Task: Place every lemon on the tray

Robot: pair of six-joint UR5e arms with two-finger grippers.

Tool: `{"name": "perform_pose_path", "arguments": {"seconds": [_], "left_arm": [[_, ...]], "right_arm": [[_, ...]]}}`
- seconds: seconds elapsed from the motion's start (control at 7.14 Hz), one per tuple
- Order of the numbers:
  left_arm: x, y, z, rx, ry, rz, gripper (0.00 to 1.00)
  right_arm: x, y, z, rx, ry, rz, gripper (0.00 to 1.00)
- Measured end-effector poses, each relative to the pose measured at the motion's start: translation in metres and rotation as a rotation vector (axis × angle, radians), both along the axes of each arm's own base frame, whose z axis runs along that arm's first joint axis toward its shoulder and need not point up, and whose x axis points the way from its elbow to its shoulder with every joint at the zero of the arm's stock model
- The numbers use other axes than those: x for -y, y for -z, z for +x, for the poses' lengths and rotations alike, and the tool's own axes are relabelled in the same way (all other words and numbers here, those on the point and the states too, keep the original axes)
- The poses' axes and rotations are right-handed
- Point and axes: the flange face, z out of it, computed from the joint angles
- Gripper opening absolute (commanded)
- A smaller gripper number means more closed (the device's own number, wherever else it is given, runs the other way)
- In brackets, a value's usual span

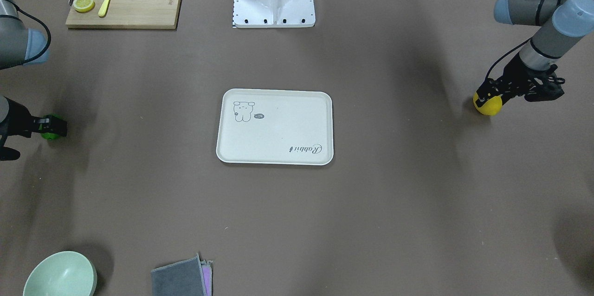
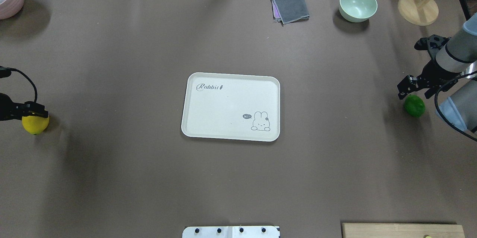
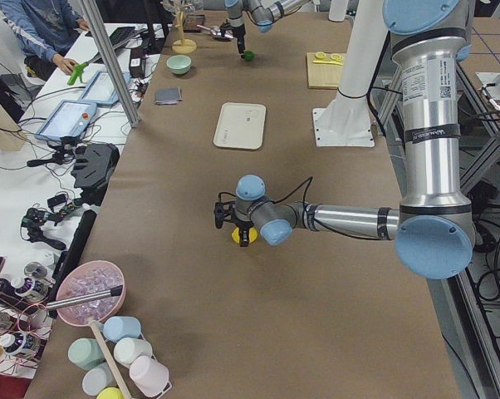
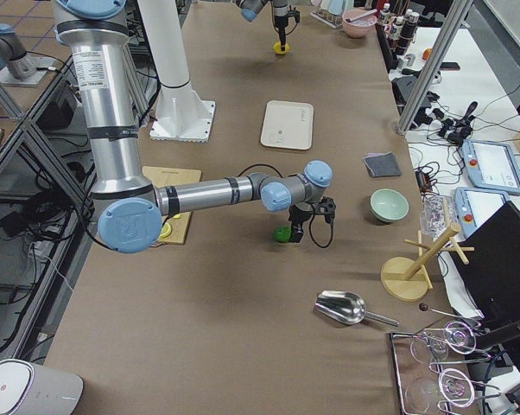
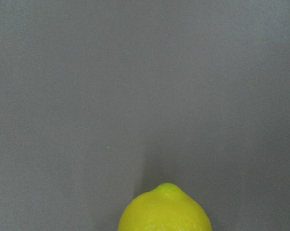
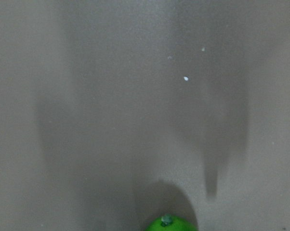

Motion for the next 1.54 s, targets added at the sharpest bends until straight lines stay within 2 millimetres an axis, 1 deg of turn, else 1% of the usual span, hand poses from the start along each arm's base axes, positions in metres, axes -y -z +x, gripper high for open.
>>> {"name": "perform_pose_path", "arguments": {"seconds": [0.28,0.42,0.56,0.7,0.84,0.98,1.12,1.26,1.4,1.54], "left_arm": [[0.001,0.003,0.001,-0.007,0.0,0.005,0.0],[0.001,0.007,0.001,-0.014,-0.002,0.005,0.0],[0.002,0.015,0.002,-0.028,-0.017,-0.007,0.0],[0.005,0.029,0.006,-0.047,-0.044,-0.028,0.0],[0.014,0.052,0.01,-0.055,-0.068,-0.045,0.0],[0.029,0.077,0.007,-0.046,-0.087,-0.05,0.0],[0.049,0.104,-0.001,-0.034,-0.1,-0.052,0.0],[0.069,0.128,-0.006,-0.024,-0.104,-0.056,0.0],[0.088,0.155,-0.005,-0.014,-0.105,-0.066,0.0],[0.107,0.184,0.001,-0.004,-0.104,-0.081,0.0]], "right_arm": [[-0.006,-0.001,-0.009,0.002,0.012,-0.01,0.85],[-0.009,-0.002,-0.011,0.004,0.017,-0.015,0.77],[-0.012,-0.004,-0.01,0.007,0.021,-0.018,0.72],[-0.014,-0.006,-0.009,0.007,0.023,-0.022,0.64],[-0.017,-0.009,-0.008,0.006,0.025,-0.026,0.52],[-0.018,-0.011,-0.007,0.006,0.026,-0.027,0.33],[-0.02,-0.012,-0.006,0.01,0.026,-0.024,0.23],[-0.022,-0.013,-0.005,0.017,0.026,-0.021,0.22],[-0.022,-0.01,-0.005,0.026,0.027,-0.015,0.22],[-0.018,-0.001,-0.003,0.036,0.018,-0.004,0.22]]}}
